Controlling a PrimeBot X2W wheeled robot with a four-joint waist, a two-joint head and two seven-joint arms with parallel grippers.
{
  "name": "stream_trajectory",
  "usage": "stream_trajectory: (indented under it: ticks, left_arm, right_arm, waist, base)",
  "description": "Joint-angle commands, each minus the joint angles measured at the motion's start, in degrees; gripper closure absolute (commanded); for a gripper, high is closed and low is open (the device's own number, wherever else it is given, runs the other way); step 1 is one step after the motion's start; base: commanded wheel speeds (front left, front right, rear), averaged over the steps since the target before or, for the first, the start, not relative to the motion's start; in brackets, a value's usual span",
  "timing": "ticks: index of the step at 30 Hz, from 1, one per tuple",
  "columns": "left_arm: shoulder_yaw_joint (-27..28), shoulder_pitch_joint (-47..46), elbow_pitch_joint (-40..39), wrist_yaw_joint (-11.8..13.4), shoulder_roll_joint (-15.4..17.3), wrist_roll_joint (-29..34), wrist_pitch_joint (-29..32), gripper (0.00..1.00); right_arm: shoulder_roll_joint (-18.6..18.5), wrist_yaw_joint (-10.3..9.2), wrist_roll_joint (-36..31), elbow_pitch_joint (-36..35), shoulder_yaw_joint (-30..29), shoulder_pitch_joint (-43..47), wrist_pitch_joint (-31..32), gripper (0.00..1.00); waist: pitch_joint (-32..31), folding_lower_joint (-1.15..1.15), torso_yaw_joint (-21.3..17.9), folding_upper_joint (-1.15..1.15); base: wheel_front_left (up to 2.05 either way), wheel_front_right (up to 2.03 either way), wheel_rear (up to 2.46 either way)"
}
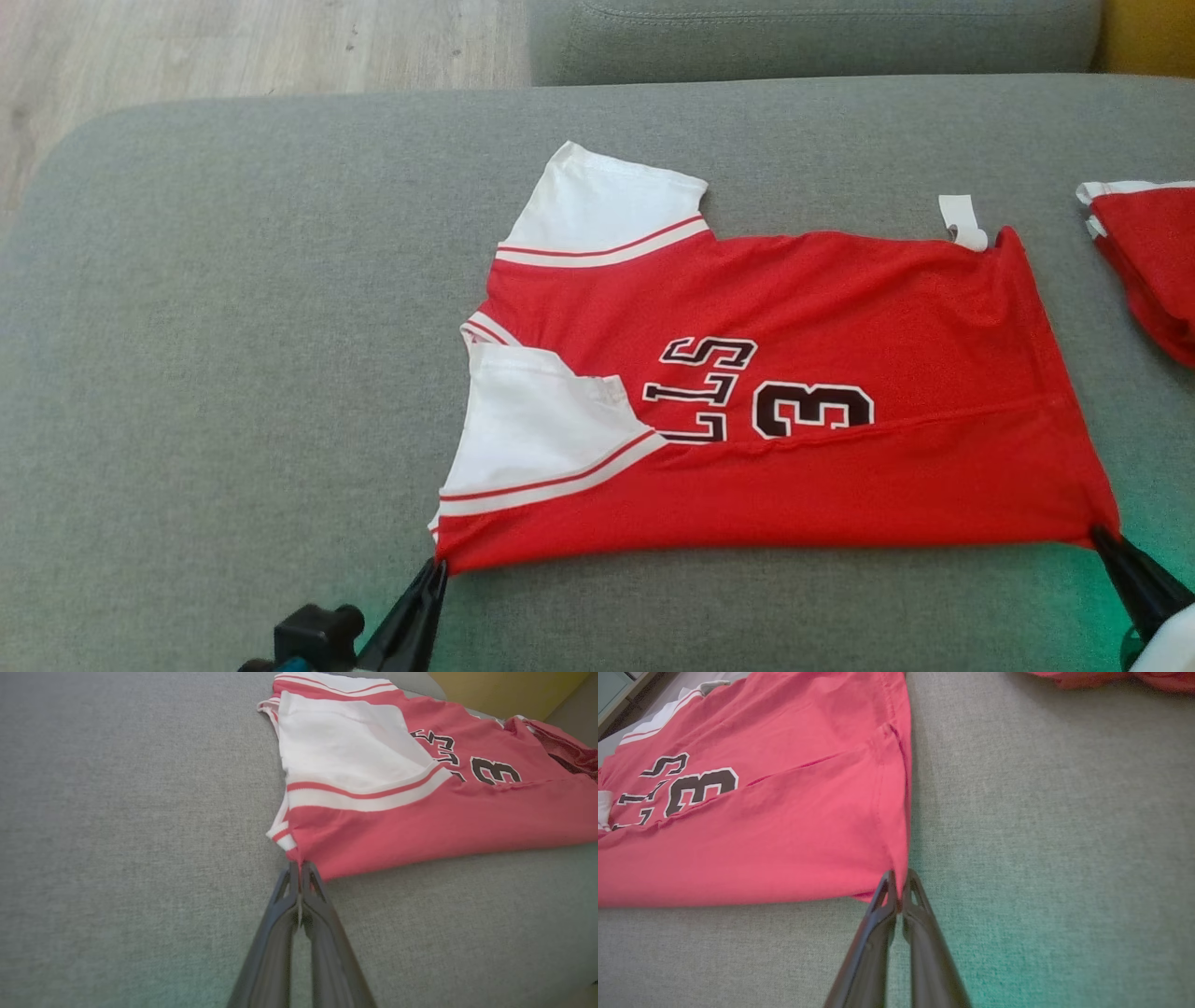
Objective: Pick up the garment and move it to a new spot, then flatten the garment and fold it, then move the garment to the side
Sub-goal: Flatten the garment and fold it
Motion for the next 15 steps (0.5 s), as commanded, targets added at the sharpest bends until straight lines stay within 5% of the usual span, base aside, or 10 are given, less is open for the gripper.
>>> stream_trajectory:
  ticks: [1, 2, 10, 15]
  left_arm:
    - [1.5, -1.0, -1.7, 0.8, 1.7, 0.6, -0.1, 0.52]
    - [1.5, -1.1, -1.8, 1.1, 1.9, 0.9, 0.0, 0.0]
    - [2.9, -4.5, -5.5, 2.3, 3.8, 2.1, 0.7, 0.0]
    - [4.4, -15.0, -8.4, -0.5, 7.8, 3.7, 5.7, 0.0]
  right_arm:
    - [-1.6, 0.36, -1.2, -1.3, -1.1, 0.8, 0.4, 0.3]
    - [-1.1, 0.36, -1.9, -1.6, -1.9, 1.0, 0.8, 0.0]
    - [2.1, 0.36, -7.9, -7.8, -8.4, 1.2, 1.0, 0.0]
    - [4.6, 0.36, -11.6, -13.1, -10.0, 0.1, 2.6, 0.0]
  waist:
    - [0.0, 0.0, -0.2, 0.0]
    - [0.0, 0.0, -0.3, 0.0]
    - [0.4, 0.0, -1.9, 0.0]
    - [2.6, 0.0, -3.5, 0.0]
  base:
    - [0.0, 0.0, 0.0]
    - [0.0, 0.0, 0.0]
    - [0.0, 0.0, 0.0]
    - [0.0, 0.0, 0.0]
